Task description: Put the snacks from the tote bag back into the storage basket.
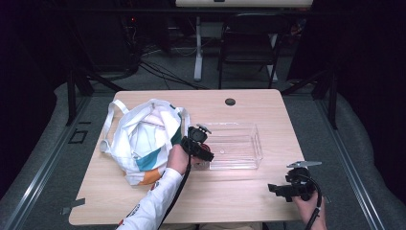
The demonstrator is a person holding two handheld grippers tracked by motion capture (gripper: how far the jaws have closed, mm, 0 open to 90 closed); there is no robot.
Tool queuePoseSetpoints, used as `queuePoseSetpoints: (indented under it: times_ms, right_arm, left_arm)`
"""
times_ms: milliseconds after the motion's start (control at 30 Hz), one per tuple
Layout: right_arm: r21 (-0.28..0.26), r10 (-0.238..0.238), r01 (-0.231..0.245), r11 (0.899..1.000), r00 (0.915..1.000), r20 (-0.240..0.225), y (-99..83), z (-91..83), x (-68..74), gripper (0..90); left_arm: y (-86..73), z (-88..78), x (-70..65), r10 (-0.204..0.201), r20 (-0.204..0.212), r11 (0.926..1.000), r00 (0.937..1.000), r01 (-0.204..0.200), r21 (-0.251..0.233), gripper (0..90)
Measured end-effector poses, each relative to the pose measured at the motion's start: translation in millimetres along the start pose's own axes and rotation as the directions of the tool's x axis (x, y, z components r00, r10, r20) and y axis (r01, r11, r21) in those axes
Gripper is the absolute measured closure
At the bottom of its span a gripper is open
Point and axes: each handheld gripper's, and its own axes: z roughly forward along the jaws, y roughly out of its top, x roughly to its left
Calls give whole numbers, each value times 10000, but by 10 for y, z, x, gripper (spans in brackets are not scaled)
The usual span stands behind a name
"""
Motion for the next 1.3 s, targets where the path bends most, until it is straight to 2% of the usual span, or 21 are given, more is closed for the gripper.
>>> queuePoseSetpoints:
  times_ms: [133, 300, 467, 567, 800, 933, 1067, 1300]
  right_arm:
    - [-34, 15, -15, 10000, 10000, -4, -5, -13, -4, 129]
    - [-69, 55, -55, 10000, 10000, 8, -10, -18, -12, 129]
    - [-91, 107, -107, 9999, 9999, 0, -12, -21, -13, 129]
    - [-95, 85, -85, 9999, 10000, 21, -13, -25, -9, 129]
    - [-158, 51, -52, 9999, 10000, -40, -3, -31, 11, 128]
    - [-173, -4, 3, 9998, 10000, -52, 9, -48, 23, 128]
    - [-197, -60, 59, 9998, 10000, -51, 15, -58, 41, 128]
    - [-163, -182, 182, 9997, 9998, -4, 27, -76, 66, 128]
  left_arm:
    - [49, -108, 7, -49, 37, 9996, 10000, 50, -269, 160]
    - [140, -317, -7, 288, 238, 9976, 9993, -272, -643, 117]
    - [175, -528, -23, 628, 79, 9956, 9980, -621, -709, 75]
    - [140, -653, -9, 714, -53, 9936, 9974, -716, -878, 58]
    - [-18, -933, 216, 548, -241, 9901, 9982, -575, -1280, 24]
    - [-148, -1063, 397, 244, -469, 9901, 9986, -307, -1371, 17]
    - [-304, -1172, 572, -159, -524, 9879, 9985, 76, -1549, 14]
    - [-518, -1306, 775, -602, -768, 9851, 9952, 469, -1652, 14]
